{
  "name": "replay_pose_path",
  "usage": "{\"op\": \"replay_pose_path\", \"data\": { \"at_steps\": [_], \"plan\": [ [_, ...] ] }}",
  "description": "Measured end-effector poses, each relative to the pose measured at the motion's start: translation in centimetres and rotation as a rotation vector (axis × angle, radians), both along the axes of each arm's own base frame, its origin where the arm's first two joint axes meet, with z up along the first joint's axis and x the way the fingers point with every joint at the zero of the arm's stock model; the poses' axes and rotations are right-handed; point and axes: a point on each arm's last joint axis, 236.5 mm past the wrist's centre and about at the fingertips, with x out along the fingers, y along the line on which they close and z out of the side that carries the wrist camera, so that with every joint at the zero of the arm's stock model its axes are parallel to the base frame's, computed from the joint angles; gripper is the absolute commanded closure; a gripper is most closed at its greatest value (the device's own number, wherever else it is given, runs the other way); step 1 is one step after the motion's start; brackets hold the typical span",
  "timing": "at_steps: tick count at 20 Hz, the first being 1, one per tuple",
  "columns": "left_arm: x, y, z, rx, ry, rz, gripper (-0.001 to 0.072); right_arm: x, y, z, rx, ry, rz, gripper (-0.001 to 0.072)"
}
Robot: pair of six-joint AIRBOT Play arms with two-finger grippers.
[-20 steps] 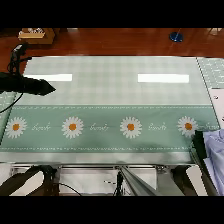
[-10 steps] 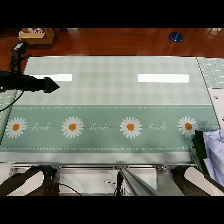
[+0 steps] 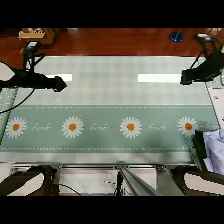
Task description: Fold the shirts.
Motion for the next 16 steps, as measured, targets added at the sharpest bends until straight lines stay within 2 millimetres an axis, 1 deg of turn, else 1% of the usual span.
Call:
{"op": "replay_pose_path", "data": {
  "at_steps": [3, 7, 12, 14, 16],
  "plan": [
    [0.1, 0.8, -0.7, 0.048, 0.017, 0.036, -0.0006, 0.1, -0.2, -1.2, -0.052, 0.036, 0.008, 0.0100],
    [1.1, 1.4, -1.5, 0.072, 0.037, 0.074, -0.0003, 1.0, -0.8, -1.6, -0.082, 0.018, 0.001, 0.0103],
    [3.4, 1.0, -2.1, 0.077, 0.067, 0.097, 0.0000, 2.4, -0.4, -1.6, -0.064, -0.039, -0.002, 0.0119],
    [4.0, 0.7, -2.3, 0.088, 0.076, 0.090, 0.0002, 2.7, -0.1, -1.9, -0.053, -0.055, -0.008, 0.0119],
    [4.0, 1.1, -2.5, 0.120, 0.091, 0.091, 0.0002, 2.6, 0.0, -2.6, -0.043, -0.049, -0.021, 0.0119]
  ]
}}
